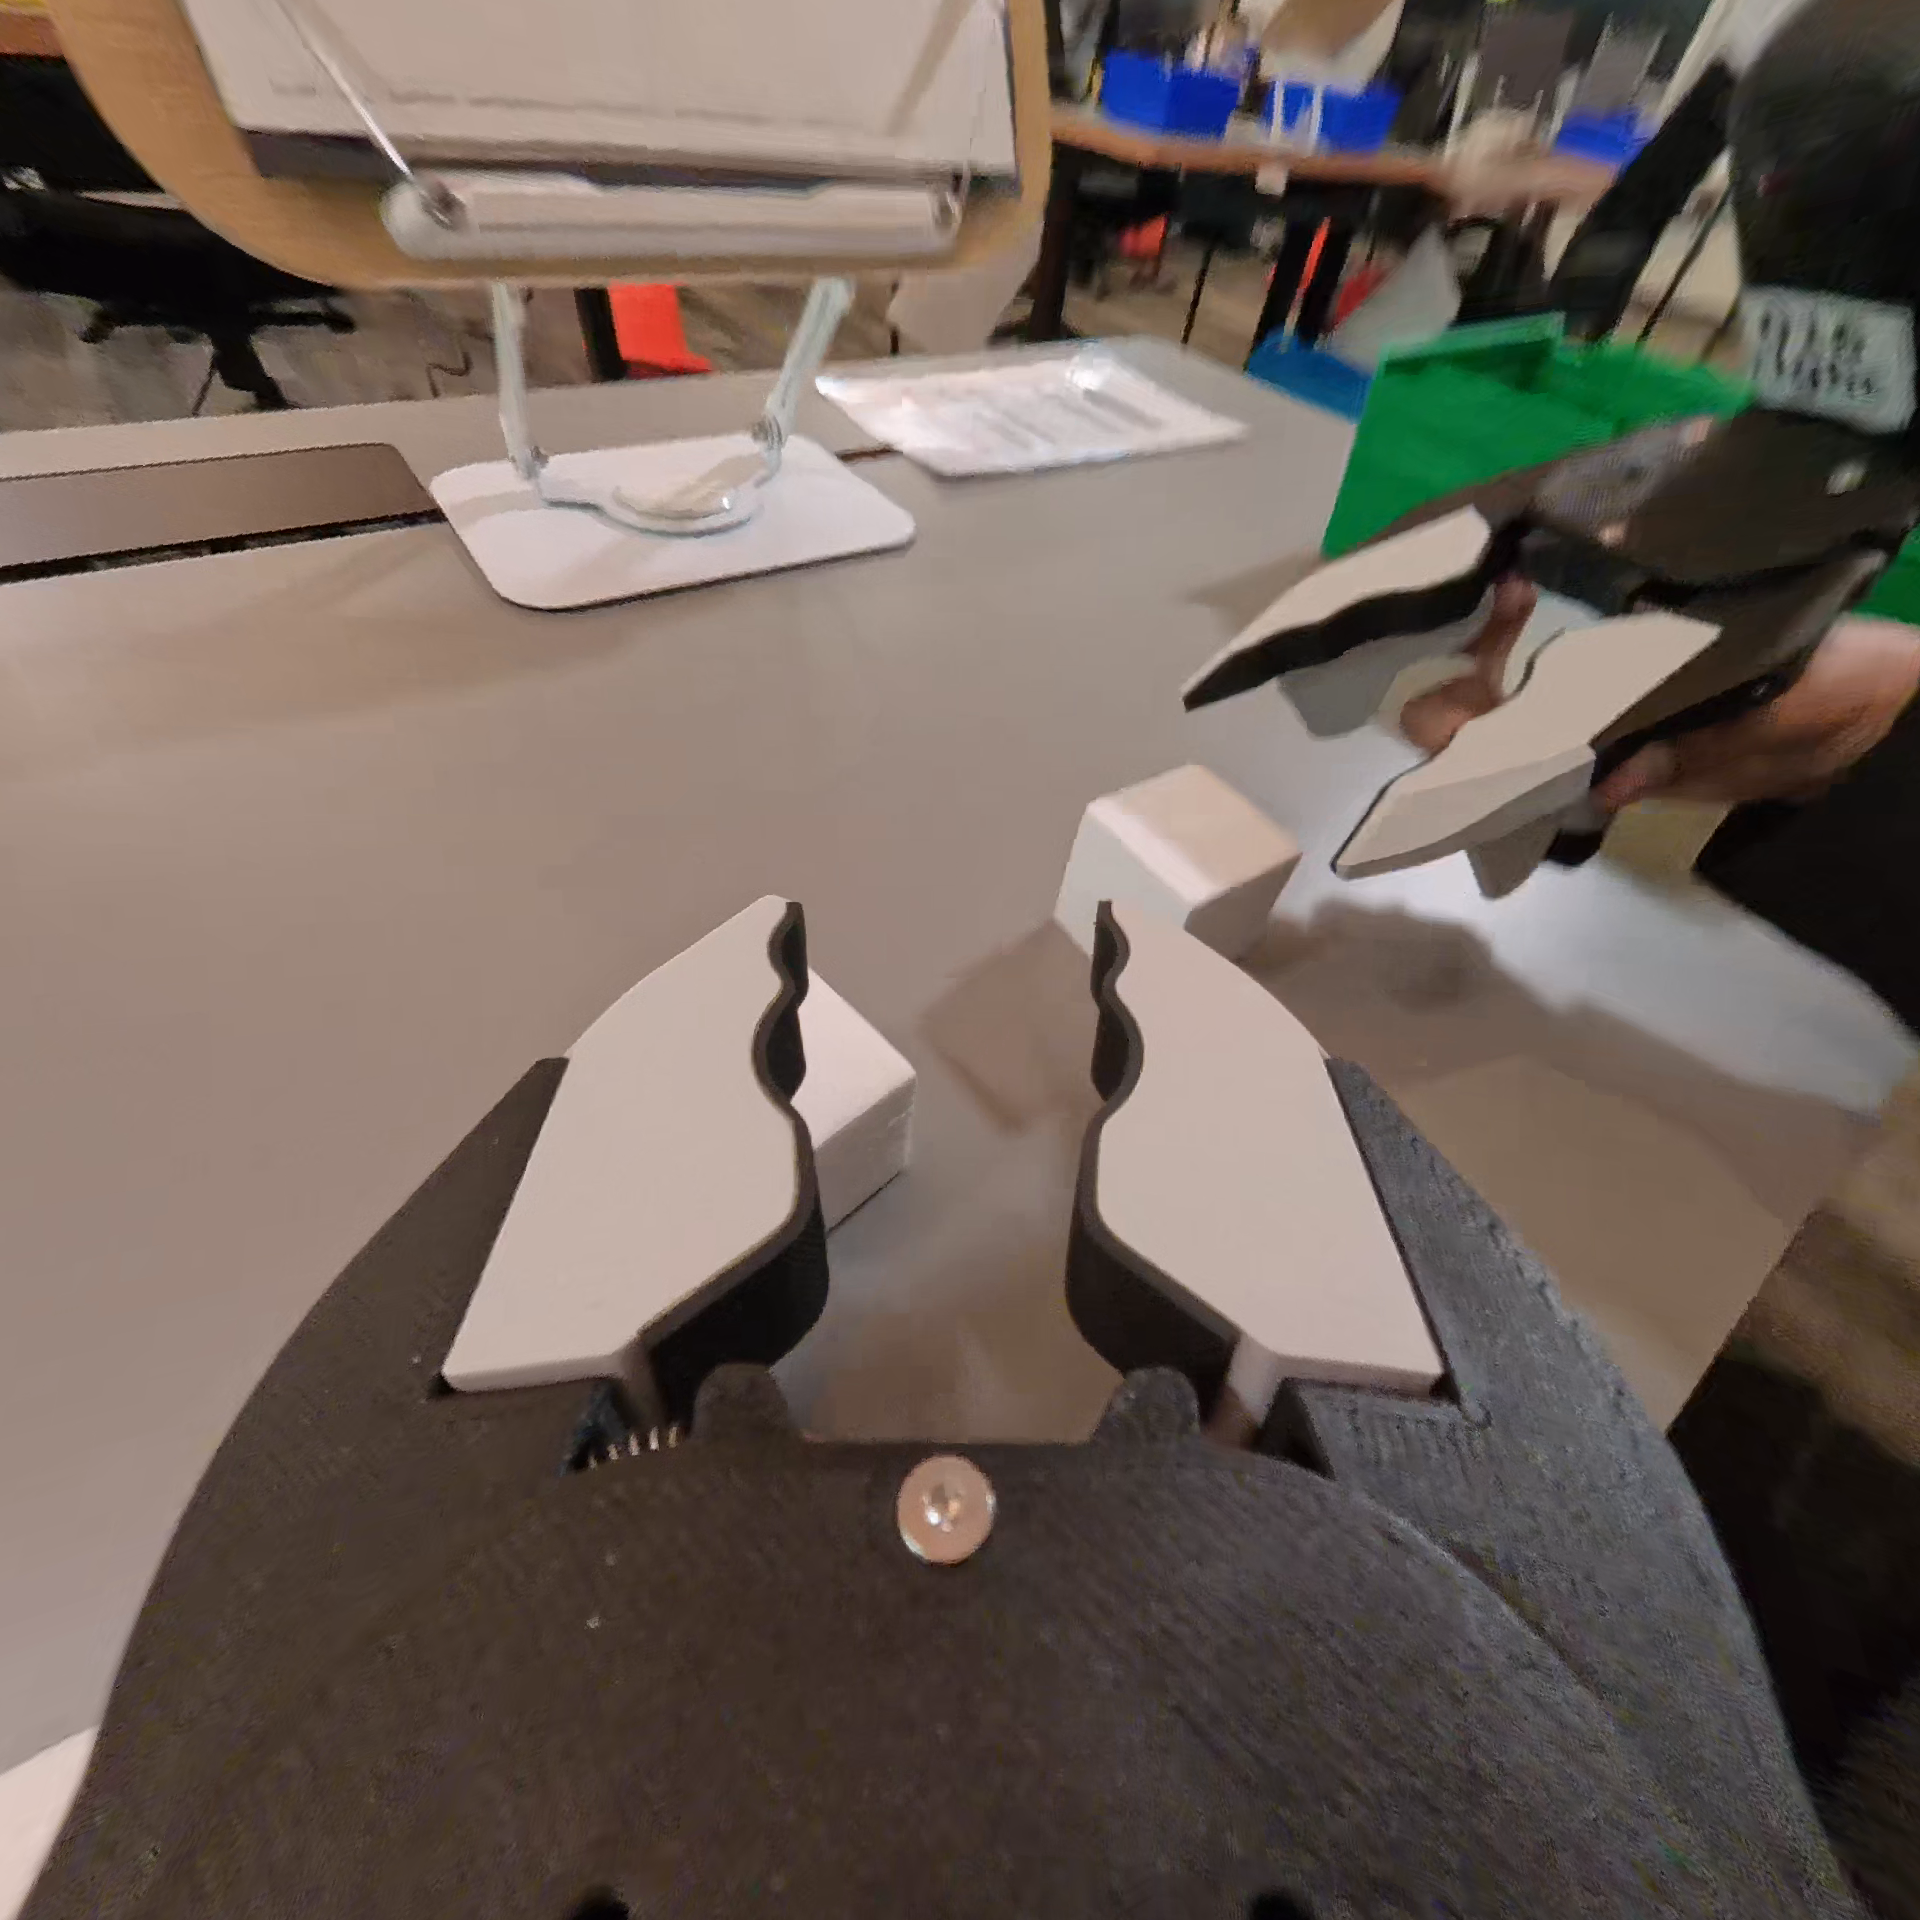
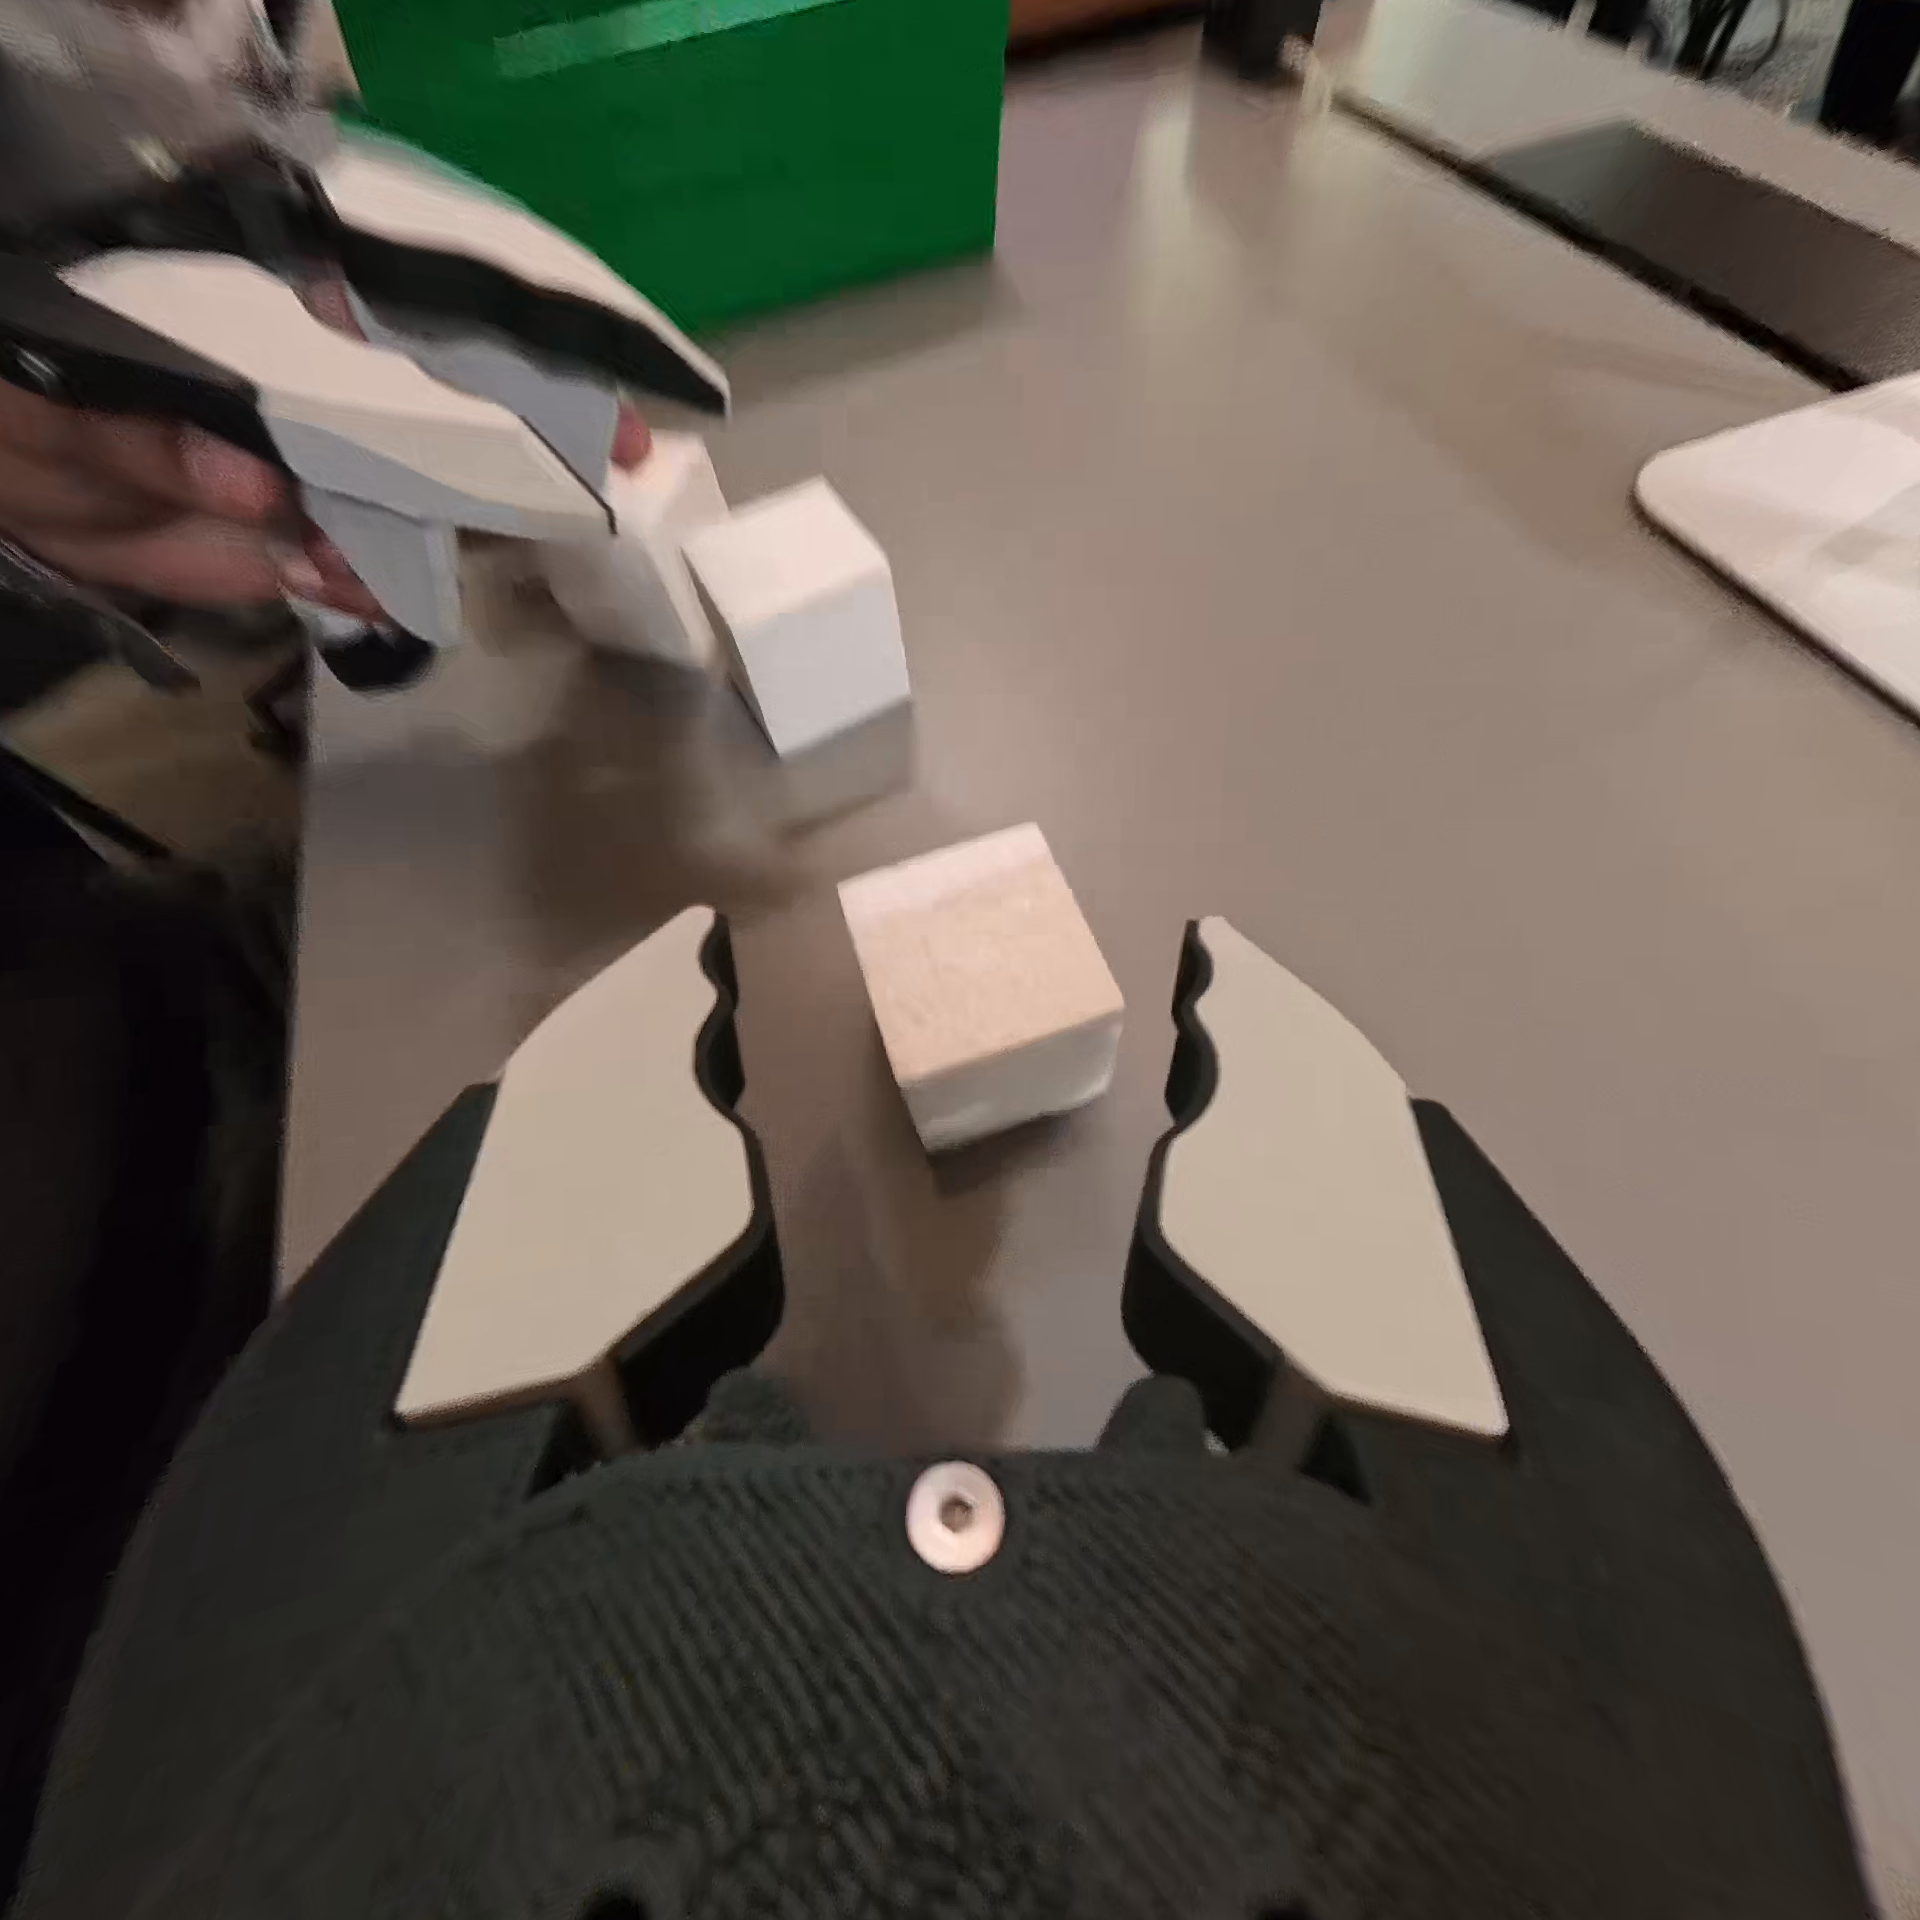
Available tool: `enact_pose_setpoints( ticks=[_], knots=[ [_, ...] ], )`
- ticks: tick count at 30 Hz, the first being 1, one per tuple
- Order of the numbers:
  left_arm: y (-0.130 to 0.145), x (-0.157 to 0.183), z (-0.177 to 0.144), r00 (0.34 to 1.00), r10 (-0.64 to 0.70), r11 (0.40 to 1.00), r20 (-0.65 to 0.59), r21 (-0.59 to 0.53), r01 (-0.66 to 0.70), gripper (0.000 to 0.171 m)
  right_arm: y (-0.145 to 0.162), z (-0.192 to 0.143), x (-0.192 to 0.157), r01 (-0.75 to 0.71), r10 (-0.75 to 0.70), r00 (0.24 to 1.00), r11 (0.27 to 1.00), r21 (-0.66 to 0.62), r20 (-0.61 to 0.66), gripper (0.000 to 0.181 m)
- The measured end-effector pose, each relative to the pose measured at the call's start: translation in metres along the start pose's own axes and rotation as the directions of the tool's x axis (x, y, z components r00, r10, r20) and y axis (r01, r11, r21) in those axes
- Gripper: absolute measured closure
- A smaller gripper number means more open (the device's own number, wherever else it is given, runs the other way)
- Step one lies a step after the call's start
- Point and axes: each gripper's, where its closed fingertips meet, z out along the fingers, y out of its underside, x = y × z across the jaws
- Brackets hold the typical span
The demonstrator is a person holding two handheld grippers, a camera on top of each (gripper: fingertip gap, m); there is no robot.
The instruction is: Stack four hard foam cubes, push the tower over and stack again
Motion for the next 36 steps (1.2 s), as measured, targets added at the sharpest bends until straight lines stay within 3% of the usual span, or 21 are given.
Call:
enact_pose_setpoints(
  ticks=[5, 8, 11, 13, 18, 22, 30, 33, 35, 36],
  knots=[
    [-0.03, -0.054, -0.033, 0.971, -0.234, 0.957, 0.042, 0.186, 0.222, 0.12, -0.041, -0.01, -0.007, -0.048, 0.047, 0.999, 0.985, 0.167, 0.013, 0.093],
    [-0.032, -0.084, -0.059, 0.961, -0.268, 0.943, 0.066, 0.224, 0.248, 0.125, -0.061, 0.005, -0.029, 0.016, -0.023, 0.999, 0.985, 0.17, 0.041, 0.091],
    [-0.033, -0.104, -0.084, 0.946, -0.316, 0.915, 0.073, 0.286, 0.283, 0.137, -0.079, 0.021, -0.063, -0.017, -0.019, 0.977, 0.986, 0.166, 0.212, 0.083],
    [-0.031, -0.11, -0.096, 0.927, -0.37, 0.886, 0.059, 0.322, 0.333, 0.139, -0.085, 0.032, -0.068, 0.017, -0.049, 0.967, 0.992, 0.128, 0.251, 0.083],
    [-0.017, -0.103, -0.109, 0.935, -0.339, 0.909, 0.104, 0.293, 0.297, 0.139, -0.061, 0.08, -0.044, 0.256, -0.224, 0.951, 0.957, -0.136, 0.212, 0.086],
    [-0.009, -0.101, -0.114, 0.943, -0.289, 0.934, 0.167, 0.264, 0.24, 0.138, -0.045, 0.107, -0.037, 0.385, -0.319, 0.909, 0.888, -0.252, 0.268, 0.093],
    [0.007, -0.096, -0.101, 0.949, -0.259, 0.958, 0.182, 0.17, 0.229, 0.13, -0.027, 0.124, -0.045, 0.482, -0.351, 0.863, 0.789, -0.381, 0.365, 0.096],
    [0.006, -0.093, -0.097, 0.954, -0.243, 0.963, 0.174, 0.166, 0.215, 0.13, -0.018, 0.134, -0.041, 0.525, -0.41, 0.847, 0.746, -0.409, 0.339, 0.107],
    [0.007, -0.091, -0.093, 0.958, -0.232, 0.966, 0.168, 0.153, 0.208, 0.129, -0.02, 0.134, -0.041, 0.539, -0.433, 0.838, 0.748, -0.387, 0.332, 0.125],
    [0.007, -0.09, -0.092, 0.96, -0.226, 0.968, 0.169, 0.146, 0.202, 0.129, -0.027, 0.131, -0.04, 0.538, -0.444, 0.839, 0.762, -0.361, 0.316, 0.125]
  ],
)
